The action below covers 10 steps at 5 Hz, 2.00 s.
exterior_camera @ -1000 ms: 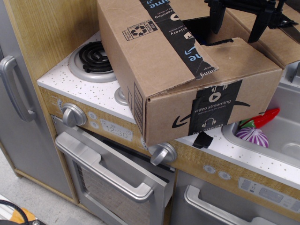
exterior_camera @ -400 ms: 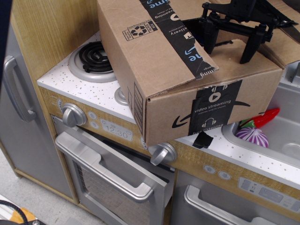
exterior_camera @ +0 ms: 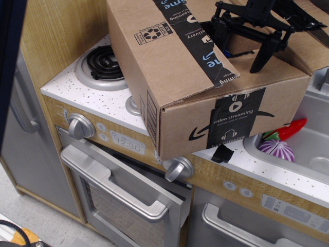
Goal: Open large4fbox flaps
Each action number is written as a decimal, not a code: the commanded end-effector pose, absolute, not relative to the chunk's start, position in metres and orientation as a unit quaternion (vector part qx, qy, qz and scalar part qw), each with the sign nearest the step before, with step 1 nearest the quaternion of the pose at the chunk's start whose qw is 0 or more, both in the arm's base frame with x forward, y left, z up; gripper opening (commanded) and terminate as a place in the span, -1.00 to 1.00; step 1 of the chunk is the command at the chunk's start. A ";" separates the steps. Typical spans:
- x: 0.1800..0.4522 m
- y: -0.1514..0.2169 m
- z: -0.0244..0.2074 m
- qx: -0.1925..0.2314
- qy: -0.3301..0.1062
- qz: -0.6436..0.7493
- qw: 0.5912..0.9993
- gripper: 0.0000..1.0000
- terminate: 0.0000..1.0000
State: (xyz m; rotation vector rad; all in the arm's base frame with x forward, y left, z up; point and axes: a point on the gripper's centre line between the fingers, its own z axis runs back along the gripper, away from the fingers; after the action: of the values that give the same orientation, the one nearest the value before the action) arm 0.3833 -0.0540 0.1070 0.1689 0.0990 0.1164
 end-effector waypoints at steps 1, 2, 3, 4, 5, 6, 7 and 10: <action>0.378 -0.040 0.147 0.112 0.039 0.038 0.992 1.00 -1.00; 0.379 -0.033 0.159 0.131 0.048 0.034 0.990 1.00 -1.00; 0.375 -0.027 0.169 0.152 0.045 0.041 0.986 1.00 -1.00; 0.367 -0.022 0.177 0.177 0.032 0.050 0.982 1.00 -1.00; 0.361 -0.015 0.183 0.191 0.029 0.050 0.980 1.00 -1.00; 0.352 -0.004 0.193 0.209 0.030 0.048 0.976 1.00 -1.00; 0.336 0.011 0.193 0.208 0.028 0.055 0.976 1.00 -1.00; 0.307 0.058 0.151 0.149 -0.021 0.096 0.984 1.00 -1.00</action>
State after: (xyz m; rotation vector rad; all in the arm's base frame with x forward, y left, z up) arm 0.3043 0.0584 0.1233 0.2822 0.0186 0.2010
